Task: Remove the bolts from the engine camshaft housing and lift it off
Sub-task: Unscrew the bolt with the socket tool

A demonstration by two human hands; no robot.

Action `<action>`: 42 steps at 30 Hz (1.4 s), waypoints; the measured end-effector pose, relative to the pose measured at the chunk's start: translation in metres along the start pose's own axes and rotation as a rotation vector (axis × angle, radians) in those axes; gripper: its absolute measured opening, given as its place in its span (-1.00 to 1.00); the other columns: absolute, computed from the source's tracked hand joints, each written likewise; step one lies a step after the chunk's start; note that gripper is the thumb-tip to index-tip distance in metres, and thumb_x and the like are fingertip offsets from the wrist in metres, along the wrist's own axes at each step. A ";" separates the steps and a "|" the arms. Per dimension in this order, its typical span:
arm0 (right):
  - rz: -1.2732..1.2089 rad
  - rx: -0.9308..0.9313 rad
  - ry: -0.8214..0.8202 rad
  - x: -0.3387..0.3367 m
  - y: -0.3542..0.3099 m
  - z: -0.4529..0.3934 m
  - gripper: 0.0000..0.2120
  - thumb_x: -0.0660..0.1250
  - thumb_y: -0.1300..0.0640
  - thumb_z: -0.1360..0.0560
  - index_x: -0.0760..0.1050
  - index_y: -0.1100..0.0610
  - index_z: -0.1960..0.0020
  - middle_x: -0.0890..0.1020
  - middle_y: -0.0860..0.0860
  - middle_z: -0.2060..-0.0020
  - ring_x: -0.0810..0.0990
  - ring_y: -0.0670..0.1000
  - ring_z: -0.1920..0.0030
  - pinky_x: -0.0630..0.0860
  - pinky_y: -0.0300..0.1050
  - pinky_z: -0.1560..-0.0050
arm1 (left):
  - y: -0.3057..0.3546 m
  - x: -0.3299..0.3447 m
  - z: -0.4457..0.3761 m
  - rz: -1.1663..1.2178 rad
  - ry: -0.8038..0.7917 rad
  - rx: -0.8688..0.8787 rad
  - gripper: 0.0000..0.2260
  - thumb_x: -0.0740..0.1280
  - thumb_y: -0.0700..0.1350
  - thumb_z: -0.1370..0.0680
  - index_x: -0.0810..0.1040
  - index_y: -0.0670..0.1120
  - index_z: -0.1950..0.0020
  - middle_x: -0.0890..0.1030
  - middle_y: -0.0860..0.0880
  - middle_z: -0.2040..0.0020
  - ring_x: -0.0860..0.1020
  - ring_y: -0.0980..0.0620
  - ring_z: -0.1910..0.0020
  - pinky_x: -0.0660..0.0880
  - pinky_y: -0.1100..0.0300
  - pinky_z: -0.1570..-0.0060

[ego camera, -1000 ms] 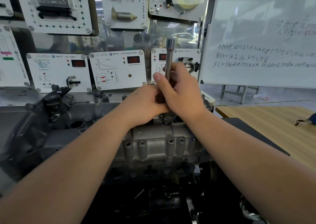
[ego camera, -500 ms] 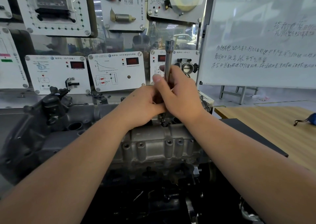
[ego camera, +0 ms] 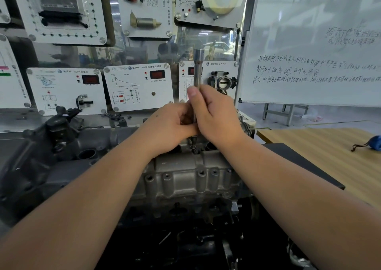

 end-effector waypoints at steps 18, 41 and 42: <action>-0.025 0.011 0.032 -0.003 -0.001 0.000 -0.76 0.29 -0.03 -0.62 0.48 0.15 -0.08 0.53 -0.14 0.38 0.54 -0.17 0.30 0.45 -0.25 0.31 | -0.001 0.003 -0.001 -0.011 -0.040 0.003 -0.83 0.46 -0.09 -0.52 0.58 0.20 0.05 0.69 0.22 0.16 0.65 0.23 0.19 0.46 0.43 0.28; -0.066 -0.015 0.031 -0.002 -0.003 0.001 -0.66 0.20 0.01 -0.64 0.54 0.30 0.00 0.68 0.12 0.19 0.61 0.02 0.17 0.48 -0.01 0.15 | 0.001 0.002 0.001 0.007 -0.020 -0.022 -0.88 0.38 0.00 -0.49 0.65 0.03 0.02 0.71 0.05 0.17 0.66 0.02 0.19 0.62 0.01 0.10; -0.080 -0.013 0.030 -0.002 -0.002 0.002 -0.66 0.19 0.02 -0.64 0.55 0.29 0.00 0.69 0.07 0.18 0.60 -0.03 0.15 0.49 -0.08 0.15 | 0.001 0.003 0.001 0.000 -0.026 -0.026 -0.88 0.37 -0.03 -0.52 0.66 0.00 0.00 0.71 -0.01 0.17 0.67 -0.04 0.17 0.62 -0.08 0.06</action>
Point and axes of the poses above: each hand's wrist, its own z-axis away from the middle knuckle, its own x-axis out of the palm, y = z × x, the point moved 7 cm from there along -z, towards the middle knuckle
